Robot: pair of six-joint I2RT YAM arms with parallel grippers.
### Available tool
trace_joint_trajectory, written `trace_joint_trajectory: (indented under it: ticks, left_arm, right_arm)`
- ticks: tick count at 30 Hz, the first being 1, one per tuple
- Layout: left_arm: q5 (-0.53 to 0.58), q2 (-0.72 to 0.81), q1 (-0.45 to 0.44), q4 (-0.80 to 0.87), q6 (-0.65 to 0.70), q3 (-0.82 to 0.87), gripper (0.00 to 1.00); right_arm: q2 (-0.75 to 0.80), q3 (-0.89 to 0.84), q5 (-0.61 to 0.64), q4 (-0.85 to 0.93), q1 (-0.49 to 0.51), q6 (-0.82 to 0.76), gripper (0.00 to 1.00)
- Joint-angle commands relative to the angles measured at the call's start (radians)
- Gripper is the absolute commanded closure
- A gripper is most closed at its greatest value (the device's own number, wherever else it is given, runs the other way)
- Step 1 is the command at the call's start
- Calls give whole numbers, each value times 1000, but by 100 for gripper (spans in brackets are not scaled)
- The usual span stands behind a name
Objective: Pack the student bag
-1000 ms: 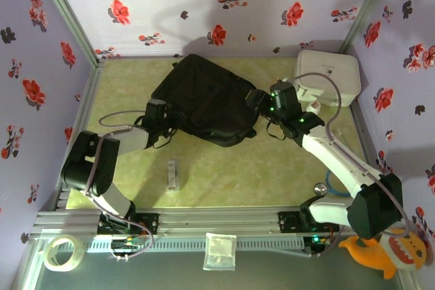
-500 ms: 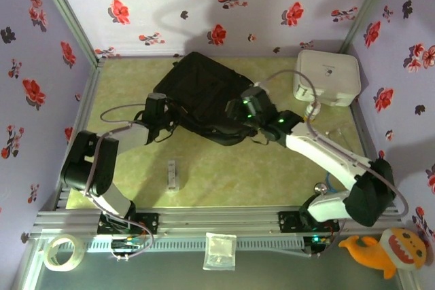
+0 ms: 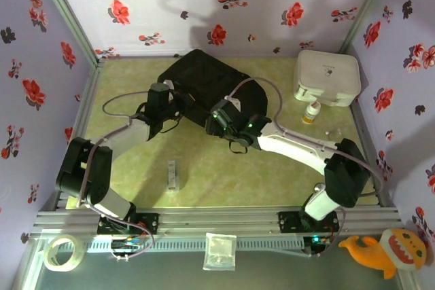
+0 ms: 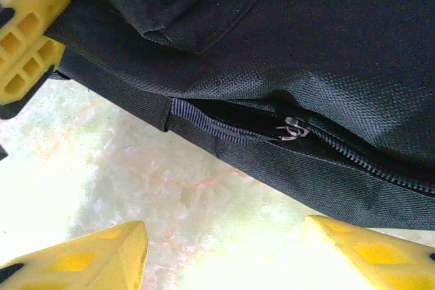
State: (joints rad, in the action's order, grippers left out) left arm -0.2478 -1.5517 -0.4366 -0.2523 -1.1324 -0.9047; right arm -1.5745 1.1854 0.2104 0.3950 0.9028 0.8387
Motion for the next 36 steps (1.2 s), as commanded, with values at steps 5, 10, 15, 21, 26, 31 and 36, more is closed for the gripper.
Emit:
trace_joint_trajectory:
  ticks: [5,10,15,21,26,31,36]
  left_arm:
    - [-61,36,-19,-57,10,-47,100]
    - [-66,36,-19,-52,13,-45,100]
    - [-70,37,-19,-46,15,-48,100]
    - [-71,30,-20,-38,27,-60,100]
    - [-71,18,-18,-32,37,-70,100]
    - [-71,10,-16,-28,39,-76,100]
    - [-71,7,-17,-28,35,-77,100]
  right_arm:
    - [-100,101,24,-6,-55,117,37]
    - [-176,168,28,37,-74,135,35]
    - [-213,209,46,80,-85,154,31]
    - [-186,161,51,114,-85,157,37]
    - [-116,78,32,131,-85,166,42]
    - [-68,43,32,148,-81,148,48]
    - [-80,54,20,128,-74,130,51]
